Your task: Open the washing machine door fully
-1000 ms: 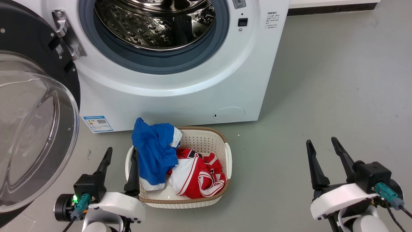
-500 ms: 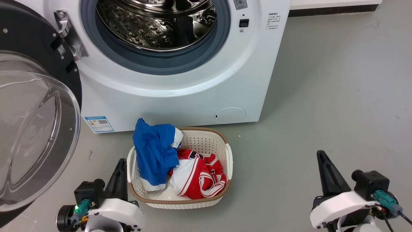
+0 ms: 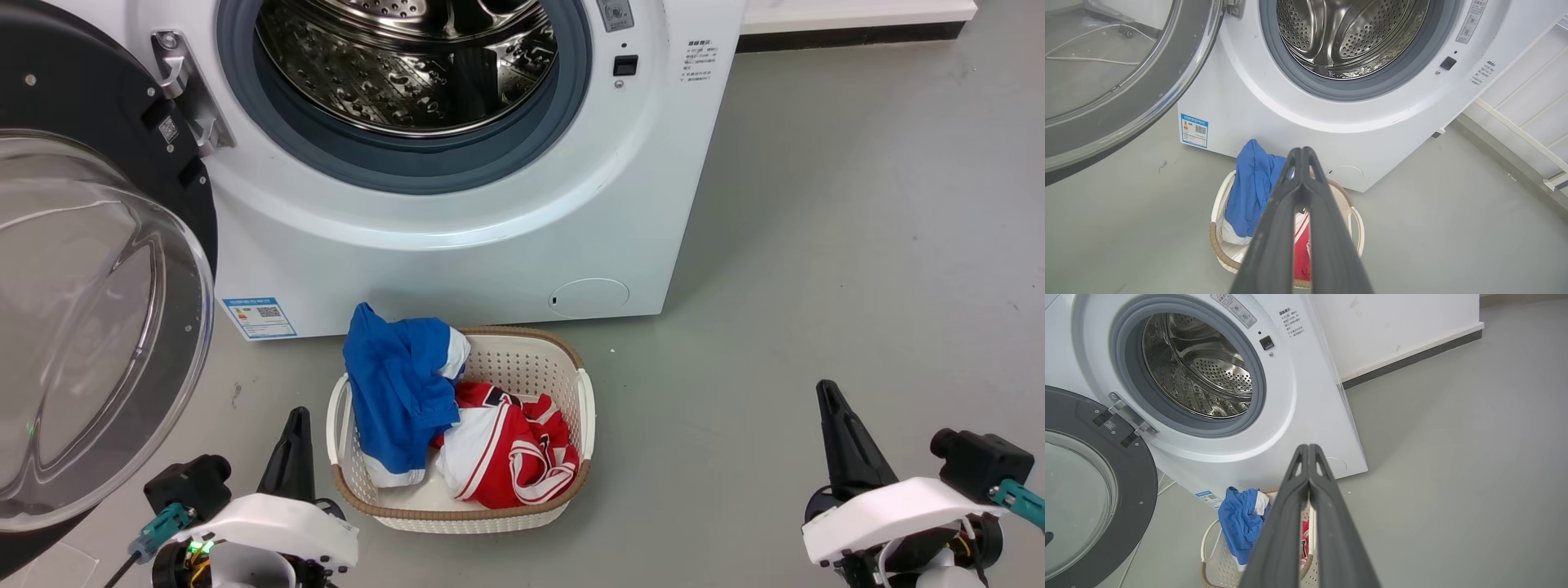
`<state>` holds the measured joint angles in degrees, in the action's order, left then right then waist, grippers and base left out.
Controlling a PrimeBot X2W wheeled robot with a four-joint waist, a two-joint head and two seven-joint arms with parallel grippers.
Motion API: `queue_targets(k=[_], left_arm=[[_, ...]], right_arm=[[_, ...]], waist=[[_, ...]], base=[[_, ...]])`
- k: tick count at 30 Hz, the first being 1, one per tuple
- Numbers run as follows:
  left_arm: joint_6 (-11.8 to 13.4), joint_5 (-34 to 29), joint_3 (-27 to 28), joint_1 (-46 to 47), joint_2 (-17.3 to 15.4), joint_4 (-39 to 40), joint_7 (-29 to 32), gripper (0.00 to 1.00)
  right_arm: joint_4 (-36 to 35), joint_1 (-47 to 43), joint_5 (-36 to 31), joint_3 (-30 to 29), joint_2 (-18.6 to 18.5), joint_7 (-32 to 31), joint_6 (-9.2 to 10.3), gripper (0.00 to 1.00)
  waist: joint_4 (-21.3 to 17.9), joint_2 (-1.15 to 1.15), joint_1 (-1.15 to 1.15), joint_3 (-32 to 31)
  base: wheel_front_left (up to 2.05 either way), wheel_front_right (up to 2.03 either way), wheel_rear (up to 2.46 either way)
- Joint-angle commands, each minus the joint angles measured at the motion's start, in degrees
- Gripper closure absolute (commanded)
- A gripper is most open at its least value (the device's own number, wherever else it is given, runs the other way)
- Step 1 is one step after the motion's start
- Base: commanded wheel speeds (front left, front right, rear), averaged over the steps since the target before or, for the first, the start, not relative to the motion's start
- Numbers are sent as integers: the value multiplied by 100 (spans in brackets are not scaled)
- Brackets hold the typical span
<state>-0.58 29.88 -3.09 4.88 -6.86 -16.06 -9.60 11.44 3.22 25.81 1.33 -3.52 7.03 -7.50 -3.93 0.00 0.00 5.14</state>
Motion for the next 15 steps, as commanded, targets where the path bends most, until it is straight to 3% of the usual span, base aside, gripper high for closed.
queue_targets(k=[1, 15], left_arm=[[-49, 187, 55, 98, -19, 105, 36, 100], [-177, 1386, 233, 112, 67, 133, 343, 100]], right_arm=[[-61, 121, 219, -18, -50, -14, 0, 100], [-7, 164, 1566, -78, -98, -204, 0, 100]], waist=[[4, 0, 0, -5], [55, 0, 0, -69]], base=[[0, 0, 0], [0, 0, 0]])
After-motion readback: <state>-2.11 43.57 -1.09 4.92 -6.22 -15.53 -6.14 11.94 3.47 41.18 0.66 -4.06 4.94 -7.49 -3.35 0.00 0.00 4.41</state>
